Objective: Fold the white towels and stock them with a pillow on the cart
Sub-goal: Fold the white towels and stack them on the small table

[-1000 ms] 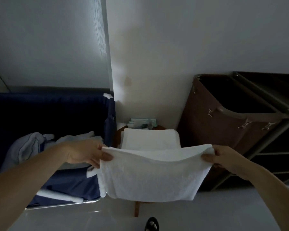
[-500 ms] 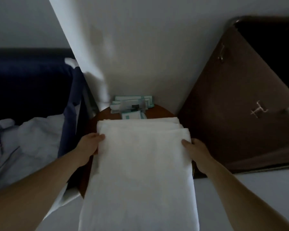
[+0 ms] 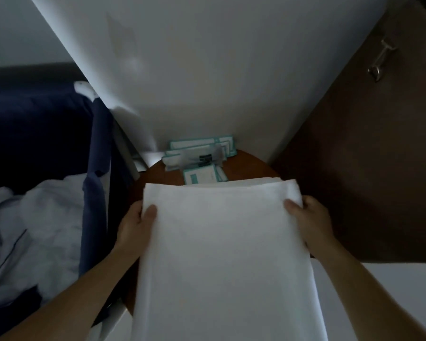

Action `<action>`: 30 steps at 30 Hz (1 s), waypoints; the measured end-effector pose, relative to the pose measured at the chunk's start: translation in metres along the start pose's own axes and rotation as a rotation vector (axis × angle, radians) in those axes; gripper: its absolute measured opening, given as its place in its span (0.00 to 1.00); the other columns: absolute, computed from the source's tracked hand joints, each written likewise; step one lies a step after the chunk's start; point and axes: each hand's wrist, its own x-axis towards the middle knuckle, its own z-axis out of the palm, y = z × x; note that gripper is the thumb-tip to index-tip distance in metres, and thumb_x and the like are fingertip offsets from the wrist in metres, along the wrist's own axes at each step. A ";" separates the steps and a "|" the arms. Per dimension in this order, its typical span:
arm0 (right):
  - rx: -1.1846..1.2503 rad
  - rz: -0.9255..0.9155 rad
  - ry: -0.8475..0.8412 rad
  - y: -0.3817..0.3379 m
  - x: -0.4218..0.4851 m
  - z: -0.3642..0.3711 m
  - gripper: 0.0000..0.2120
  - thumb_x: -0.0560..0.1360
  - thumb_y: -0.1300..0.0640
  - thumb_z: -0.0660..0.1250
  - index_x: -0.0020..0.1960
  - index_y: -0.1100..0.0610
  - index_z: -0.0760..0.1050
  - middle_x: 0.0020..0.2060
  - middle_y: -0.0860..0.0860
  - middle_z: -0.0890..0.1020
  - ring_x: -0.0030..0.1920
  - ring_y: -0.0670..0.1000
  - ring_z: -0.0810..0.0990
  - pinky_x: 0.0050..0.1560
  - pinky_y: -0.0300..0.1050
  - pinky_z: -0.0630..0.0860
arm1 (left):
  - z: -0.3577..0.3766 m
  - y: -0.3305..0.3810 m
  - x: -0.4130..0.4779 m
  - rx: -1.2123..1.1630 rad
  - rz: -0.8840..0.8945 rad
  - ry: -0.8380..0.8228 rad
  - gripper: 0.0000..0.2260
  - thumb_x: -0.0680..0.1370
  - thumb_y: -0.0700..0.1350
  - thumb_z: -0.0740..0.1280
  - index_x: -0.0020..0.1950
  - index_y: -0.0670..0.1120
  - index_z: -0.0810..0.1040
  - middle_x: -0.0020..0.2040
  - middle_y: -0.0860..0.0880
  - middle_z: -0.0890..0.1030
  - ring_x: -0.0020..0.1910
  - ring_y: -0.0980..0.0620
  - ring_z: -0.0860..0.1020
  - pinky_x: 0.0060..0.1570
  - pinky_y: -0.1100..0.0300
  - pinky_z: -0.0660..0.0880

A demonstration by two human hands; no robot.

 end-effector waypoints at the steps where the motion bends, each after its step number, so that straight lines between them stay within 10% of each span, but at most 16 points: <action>1: -0.045 0.025 0.017 0.004 0.004 0.005 0.13 0.77 0.51 0.69 0.59 0.57 0.78 0.49 0.54 0.82 0.48 0.57 0.81 0.53 0.58 0.79 | 0.006 0.000 0.005 -0.004 -0.025 -0.046 0.07 0.83 0.50 0.62 0.57 0.49 0.74 0.46 0.53 0.77 0.46 0.50 0.77 0.40 0.58 0.70; 9: -0.174 -0.019 0.072 0.040 -0.011 0.014 0.32 0.74 0.45 0.72 0.73 0.56 0.68 0.65 0.55 0.75 0.62 0.58 0.77 0.63 0.61 0.75 | 0.028 -0.008 -0.002 -0.085 -0.052 -0.016 0.16 0.82 0.47 0.65 0.67 0.42 0.73 0.58 0.46 0.77 0.55 0.46 0.76 0.51 0.54 0.73; 14: -0.154 0.068 -0.029 0.068 -0.046 0.003 0.29 0.76 0.41 0.68 0.74 0.49 0.67 0.63 0.51 0.79 0.51 0.53 0.77 0.53 0.46 0.71 | 0.027 -0.031 -0.052 0.006 -0.053 0.005 0.22 0.79 0.50 0.69 0.70 0.44 0.72 0.62 0.44 0.77 0.59 0.44 0.77 0.59 0.45 0.76; 19: -0.243 0.144 -0.096 0.099 -0.095 -0.013 0.28 0.79 0.38 0.62 0.73 0.52 0.68 0.65 0.55 0.76 0.62 0.62 0.76 0.62 0.55 0.73 | 0.024 -0.079 -0.126 0.064 -0.127 -0.035 0.23 0.80 0.49 0.67 0.73 0.41 0.70 0.66 0.43 0.77 0.64 0.42 0.76 0.65 0.53 0.71; 30: -0.483 0.049 0.007 0.136 -0.190 -0.026 0.24 0.80 0.41 0.60 0.60 0.62 0.71 0.60 0.57 0.72 0.60 0.61 0.71 0.56 0.55 0.72 | -0.007 -0.118 -0.187 0.199 -0.319 -0.085 0.21 0.77 0.55 0.69 0.62 0.41 0.74 0.58 0.41 0.79 0.51 0.43 0.75 0.48 0.55 0.70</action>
